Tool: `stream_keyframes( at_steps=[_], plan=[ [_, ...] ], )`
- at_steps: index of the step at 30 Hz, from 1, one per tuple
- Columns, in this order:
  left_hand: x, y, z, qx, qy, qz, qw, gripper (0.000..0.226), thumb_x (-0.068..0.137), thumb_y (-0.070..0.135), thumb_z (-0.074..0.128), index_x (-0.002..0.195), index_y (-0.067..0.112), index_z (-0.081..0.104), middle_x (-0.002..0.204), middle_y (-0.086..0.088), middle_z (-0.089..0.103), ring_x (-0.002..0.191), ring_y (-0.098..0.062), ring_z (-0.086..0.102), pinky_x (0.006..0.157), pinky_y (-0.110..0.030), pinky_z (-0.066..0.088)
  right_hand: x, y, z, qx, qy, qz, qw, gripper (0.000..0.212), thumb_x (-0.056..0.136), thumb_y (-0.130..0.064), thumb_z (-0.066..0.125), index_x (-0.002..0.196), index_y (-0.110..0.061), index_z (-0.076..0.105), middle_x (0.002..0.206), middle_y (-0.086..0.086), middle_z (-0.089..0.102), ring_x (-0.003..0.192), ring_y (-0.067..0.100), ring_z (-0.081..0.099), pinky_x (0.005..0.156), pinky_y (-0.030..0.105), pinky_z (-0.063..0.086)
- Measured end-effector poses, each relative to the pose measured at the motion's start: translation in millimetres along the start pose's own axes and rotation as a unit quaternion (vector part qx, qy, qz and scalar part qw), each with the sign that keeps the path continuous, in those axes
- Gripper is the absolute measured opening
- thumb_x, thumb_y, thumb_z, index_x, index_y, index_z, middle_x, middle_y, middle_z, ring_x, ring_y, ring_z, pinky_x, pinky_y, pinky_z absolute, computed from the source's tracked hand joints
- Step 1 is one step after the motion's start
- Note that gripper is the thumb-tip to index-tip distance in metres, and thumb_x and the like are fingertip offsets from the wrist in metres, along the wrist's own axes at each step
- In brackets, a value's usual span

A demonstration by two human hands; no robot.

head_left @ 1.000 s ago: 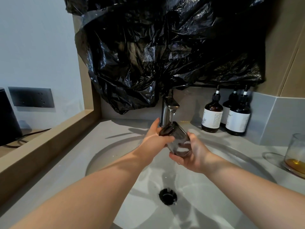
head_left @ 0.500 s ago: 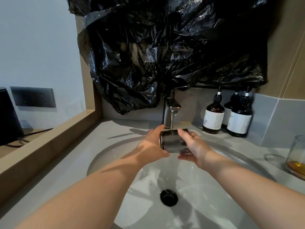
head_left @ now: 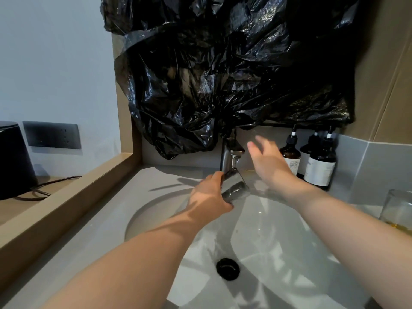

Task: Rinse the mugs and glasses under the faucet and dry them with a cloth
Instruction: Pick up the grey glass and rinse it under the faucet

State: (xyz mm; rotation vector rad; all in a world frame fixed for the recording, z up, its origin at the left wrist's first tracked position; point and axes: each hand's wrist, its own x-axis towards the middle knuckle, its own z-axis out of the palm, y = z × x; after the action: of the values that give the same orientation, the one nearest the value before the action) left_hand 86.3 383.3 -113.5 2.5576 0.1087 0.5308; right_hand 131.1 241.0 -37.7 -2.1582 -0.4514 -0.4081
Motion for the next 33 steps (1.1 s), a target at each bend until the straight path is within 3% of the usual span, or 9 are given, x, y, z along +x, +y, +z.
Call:
stream_keyframes(
  at_steps=[4, 7, 9, 15, 22, 27, 30, 32, 33],
  plan=[
    [-2, -3, -8, 0.239, 0.019, 0.140, 0.961, 0.073, 0.074, 0.013, 0.069, 0.138, 0.021, 0.034, 0.121, 0.000, 0.051, 0.106, -0.024, 0.047, 0.079, -0.034, 0.041, 31, -17, -17, -0.112, -0.010, -0.119, 0.987, 0.055, 0.102, -0.037, 0.033, 0.151, -0.018, 0.019, 0.159, 0.000, 0.013, 0.146, 0.016, 0.007, 0.115, 0.034, 0.013],
    [-2, -7, -19, 0.367, 0.050, 0.248, 0.895, 0.084, 0.049, 0.000, 0.077, 0.128, 0.015, 0.052, 0.103, -0.002, 0.059, 0.088, -0.027, 0.054, 0.067, -0.036, 0.042, 48, -21, -19, -0.195, -0.052, -0.124, 0.972, 0.053, 0.103, -0.032, 0.032, 0.151, -0.014, 0.019, 0.159, 0.003, 0.015, 0.146, 0.019, 0.008, 0.116, 0.035, 0.014],
    [-5, -3, -24, 0.420, 0.032, 0.289, 0.860, 0.078, 0.054, -0.004, 0.073, 0.126, 0.014, 0.051, 0.103, -0.003, 0.058, 0.089, -0.028, 0.054, 0.069, -0.037, 0.042, 51, -20, -17, -0.239, -0.066, -0.125, 0.961, 0.051, 0.103, -0.030, 0.032, 0.149, -0.011, 0.024, 0.157, 0.005, 0.021, 0.145, 0.020, 0.013, 0.116, 0.035, 0.016],
    [-12, 12, -23, 0.475, -0.023, 0.343, 0.810, 0.071, 0.078, 0.002, 0.067, 0.139, 0.018, 0.035, 0.132, -0.006, 0.045, 0.117, -0.029, 0.043, 0.096, -0.043, 0.036, 42, -7, -15, -0.263, -0.042, -0.134, 0.954, 0.050, 0.096, -0.014, 0.040, 0.146, -0.010, 0.033, 0.151, 0.006, 0.031, 0.141, 0.022, 0.022, 0.109, 0.036, 0.029],
    [-15, 11, -8, 0.537, -0.066, 0.349, 0.765, 0.060, 0.080, 0.006, 0.067, 0.132, 0.016, 0.039, 0.120, -0.004, 0.051, 0.109, -0.028, 0.046, 0.092, -0.043, 0.038, 34, 0, -10, -0.223, -0.025, -0.133, 0.966, 0.062, 0.086, 0.000, 0.045, 0.146, -0.011, 0.032, 0.152, 0.004, 0.028, 0.143, 0.019, 0.016, 0.111, 0.031, 0.024],
    [-18, 10, -1, 0.558, -0.084, 0.388, 0.729, 0.060, 0.078, 0.007, 0.071, 0.130, 0.018, 0.043, 0.120, -0.004, 0.052, 0.109, -0.028, 0.047, 0.100, -0.049, 0.036, 31, -7, -14, -0.240, -0.049, -0.115, 0.963, 0.070, 0.082, 0.002, 0.046, 0.148, -0.013, 0.027, 0.154, 0.002, 0.024, 0.144, 0.019, 0.015, 0.112, 0.033, 0.027],
    [-19, 8, -3, 0.549, -0.095, 0.388, 0.734, 0.058, 0.080, 0.008, 0.069, 0.131, 0.019, 0.044, 0.122, -0.004, 0.052, 0.111, -0.028, 0.047, 0.102, -0.051, 0.034, 29, -14, -22, -0.239, -0.079, -0.092, 0.963, 0.071, 0.085, -0.001, 0.047, 0.150, -0.015, 0.023, 0.158, 0.002, 0.018, 0.145, 0.019, 0.015, 0.115, 0.033, 0.025],
    [-22, 6, -6, 0.499, -0.093, 0.343, 0.790, 0.058, 0.079, 0.006, 0.067, 0.130, 0.019, 0.043, 0.121, -0.003, 0.052, 0.111, -0.027, 0.049, 0.098, -0.046, 0.037, 23, -14, -25, -0.207, -0.081, -0.071, 0.972, 0.071, 0.088, -0.004, 0.047, 0.152, -0.017, 0.017, 0.159, 0.000, 0.014, 0.145, 0.018, 0.015, 0.116, 0.031, 0.021],
    [-24, 4, -7, 0.437, -0.097, 0.297, 0.844, 0.059, 0.076, 0.006, 0.066, 0.129, 0.020, 0.043, 0.117, -0.002, 0.052, 0.109, -0.026, 0.050, 0.093, -0.041, 0.042, 17, -10, -25, -0.176, -0.071, -0.050, 0.980, 0.072, 0.089, -0.005, 0.046, 0.152, -0.018, 0.014, 0.159, -0.002, 0.012, 0.145, 0.017, 0.015, 0.116, 0.030, 0.020]
  ],
)
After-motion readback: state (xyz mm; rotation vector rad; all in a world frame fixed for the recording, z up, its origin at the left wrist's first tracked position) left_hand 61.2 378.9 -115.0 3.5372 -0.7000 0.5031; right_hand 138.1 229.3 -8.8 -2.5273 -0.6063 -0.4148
